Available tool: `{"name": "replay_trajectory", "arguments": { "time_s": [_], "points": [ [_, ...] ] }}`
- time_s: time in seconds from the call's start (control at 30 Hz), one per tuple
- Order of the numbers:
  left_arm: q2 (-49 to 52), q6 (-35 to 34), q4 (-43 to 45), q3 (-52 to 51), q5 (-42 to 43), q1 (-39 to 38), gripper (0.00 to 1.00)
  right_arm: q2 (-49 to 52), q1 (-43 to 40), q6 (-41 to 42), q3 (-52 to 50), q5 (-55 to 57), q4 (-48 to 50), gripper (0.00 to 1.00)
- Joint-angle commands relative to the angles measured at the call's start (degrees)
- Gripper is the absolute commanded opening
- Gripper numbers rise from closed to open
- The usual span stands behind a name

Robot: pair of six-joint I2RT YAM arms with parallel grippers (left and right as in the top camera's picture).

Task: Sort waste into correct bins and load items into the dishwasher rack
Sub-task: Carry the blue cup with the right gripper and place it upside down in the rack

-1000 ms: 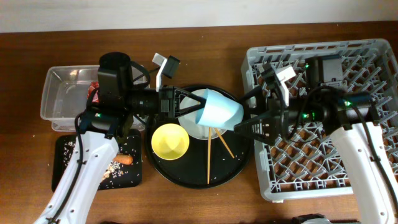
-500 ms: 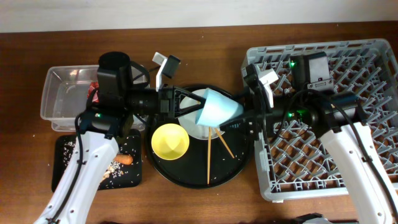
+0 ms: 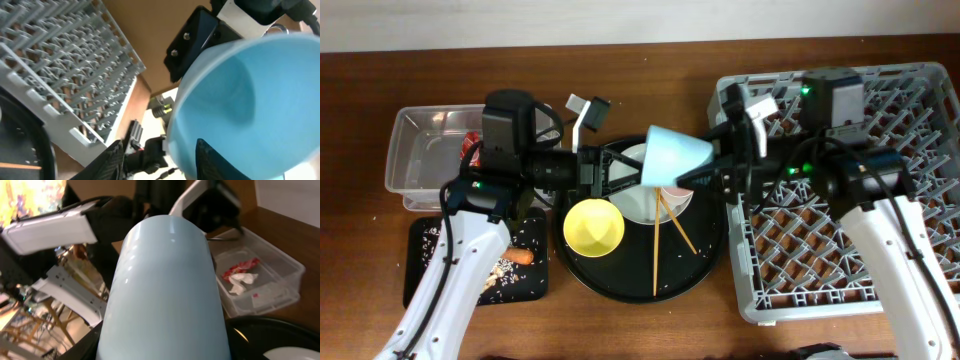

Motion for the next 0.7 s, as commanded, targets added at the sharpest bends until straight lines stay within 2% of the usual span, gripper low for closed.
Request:
{"name": "replay_trajectory", "arguments": {
  "time_s": [0.0,0.03,0.1,0.17,0.2,0.23,0.3,0.43,0.57,0.67],
  "points": [
    [0.0,1.6,-0.4,0.1,-12.5,-0.1,0.56,0.1,-4.8,2.5,1.0,-0.7,-0.4,0.47],
    [-0.1,1.6,-1.3,0.1,-17.7,-0.1,0.69,0.1,-6.8,2.5,1.0,0.5,-2.3,0.46],
    [0.0,1.6,-3.8,0.1,-24.5,-0.1,0.7,0.1,-9.7,2.5,1.0,5.7,-5.7,0.45],
    [-0.1,1.6,-8.8,0.1,-33.6,-0.1,0.8,0.1,-14.3,4.4,1.0,17.2,-9.8,0.46],
    [0.0,1.6,-11.7,0.1,-38.3,-0.1,0.94,0.1,-17.4,11.0,1.0,28.3,-11.2,0.46],
    [0.0,1.6,-13.0,0.1,-41.0,-0.1,0.99,0.1,-19.8,15.0,1.0,37.8,-12.1,0.45],
    [0.0,1.5,-16.1,0.1,-45.5,-0.1,0.99,0.1,-23.2,19.2,1.0,51.1,-12.5,0.44],
    [0.0,1.5,-18.1,0.1,-47.1,-0.1,0.99,0.6,-24.5,20.0,1.0,67.6,-7.7,0.45],
    [0.0,1.5,-18.1,0.1,-47.1,-0.1,0.99,8.3,-24.5,20.0,2.3,70.9,-3.6,0.48],
    [0.0,1.5,-18.1,0.1,-47.1,-0.1,0.99,20.0,-24.2,18.9,12.5,70.8,-7.1,0.44]
  ]
}}
